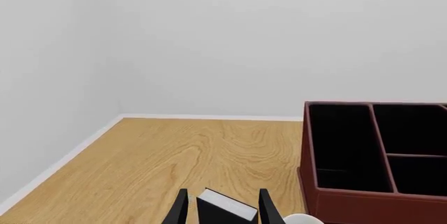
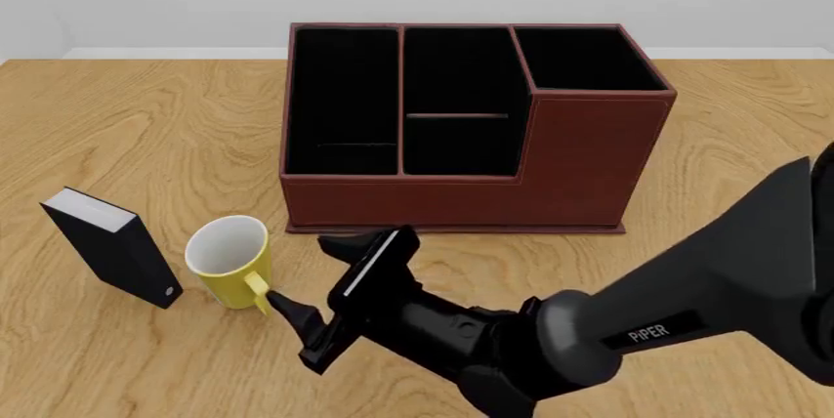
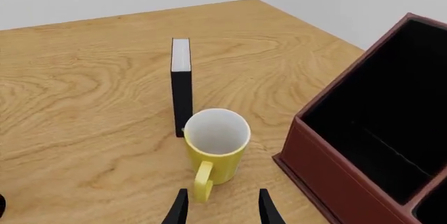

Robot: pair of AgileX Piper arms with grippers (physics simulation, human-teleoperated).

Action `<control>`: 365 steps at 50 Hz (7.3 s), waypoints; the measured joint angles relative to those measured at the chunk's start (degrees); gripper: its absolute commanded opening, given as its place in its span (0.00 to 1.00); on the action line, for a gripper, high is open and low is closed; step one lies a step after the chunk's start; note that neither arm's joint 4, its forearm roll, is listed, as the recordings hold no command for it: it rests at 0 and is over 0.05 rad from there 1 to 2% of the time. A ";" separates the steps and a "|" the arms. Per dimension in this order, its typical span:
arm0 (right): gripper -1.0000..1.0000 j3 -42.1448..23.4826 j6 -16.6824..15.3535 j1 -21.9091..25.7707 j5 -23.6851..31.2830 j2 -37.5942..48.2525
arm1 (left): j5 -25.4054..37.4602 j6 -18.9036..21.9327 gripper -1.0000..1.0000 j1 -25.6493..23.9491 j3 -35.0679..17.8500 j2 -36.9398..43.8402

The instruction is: Pick up the yellow and white mug and place it to the right of the caddy.

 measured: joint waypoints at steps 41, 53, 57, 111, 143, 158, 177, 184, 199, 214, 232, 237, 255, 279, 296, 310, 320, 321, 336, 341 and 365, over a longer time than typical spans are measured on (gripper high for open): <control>1.00 -5.50 0.54 1.26 2.27 4.45 | -0.02 0.40 1.00 0.18 0.40 0.00; 1.00 -7.03 1.02 1.21 2.70 6.34 | 0.02 0.48 1.00 0.25 0.35 0.00; 1.00 -7.59 1.12 1.28 2.91 6.86 | 0.11 0.48 1.00 0.30 0.22 0.00; 1.00 -12.15 1.22 1.46 5.28 11.08 | 0.45 0.51 1.00 0.43 -0.48 0.00; 1.00 -13.86 2.09 1.30 5.63 13.92 | 0.68 0.36 1.00 0.71 -0.80 0.00; 0.00 -14.19 2.52 1.56 5.67 14.63 | 0.62 0.28 1.00 0.81 -0.69 0.00; 0.00 -13.68 1.53 1.27 5.30 14.53 | 0.44 0.34 1.00 0.76 -0.37 0.00; 0.00 -13.28 1.00 1.27 5.07 14.41 | 0.54 0.37 1.00 0.71 -0.41 0.00; 0.00 -11.73 -1.68 1.73 4.75 13.58 | 0.88 0.45 1.00 0.42 -0.83 0.00; 0.00 -8.04 -5.18 2.89 3.30 11.68 | 0.72 0.46 1.00 -0.40 -0.69 0.00; 0.00 -1.11 -7.43 3.32 0.69 7.14 | 0.73 0.32 1.00 -1.91 -1.12 0.00; 0.00 0.73 -8.85 3.54 0.64 4.73 | 0.90 0.38 1.00 -2.23 -1.48 0.00; 0.00 5.64 -12.38 4.18 1.50 -3.01 | 2.44 0.79 1.00 -2.50 -3.85 0.00; 0.00 11.65 -15.71 4.67 2.96 -13.51 | 3.18 1.33 1.00 -3.04 -5.06 0.00; 0.00 15.48 -18.04 4.27 3.90 -19.34 | 2.96 1.64 1.00 -4.33 -4.91 0.00; 0.00 17.90 -19.31 3.76 3.42 -22.64 | 3.71 2.54 1.00 -4.67 -5.59 0.00; 0.00 19.49 -20.26 3.32 3.10 -24.86 | 3.53 2.83 1.00 -4.96 -5.22 0.00; 0.00 19.66 -20.37 3.27 3.13 -25.15 | 3.50 2.85 1.00 -4.99 -5.16 0.00; 0.00 21.82 -22.16 2.47 4.48 -30.49 | 2.72 3.12 1.00 -5.12 -3.94 0.00; 0.00 22.63 -22.78 2.09 4.82 -32.14 | 2.46 3.18 1.00 -5.14 -3.61 0.00; 0.00 25.97 -25.23 -0.10 7.18 -39.45 | 1.55 2.93 1.00 -5.77 -2.34 0.00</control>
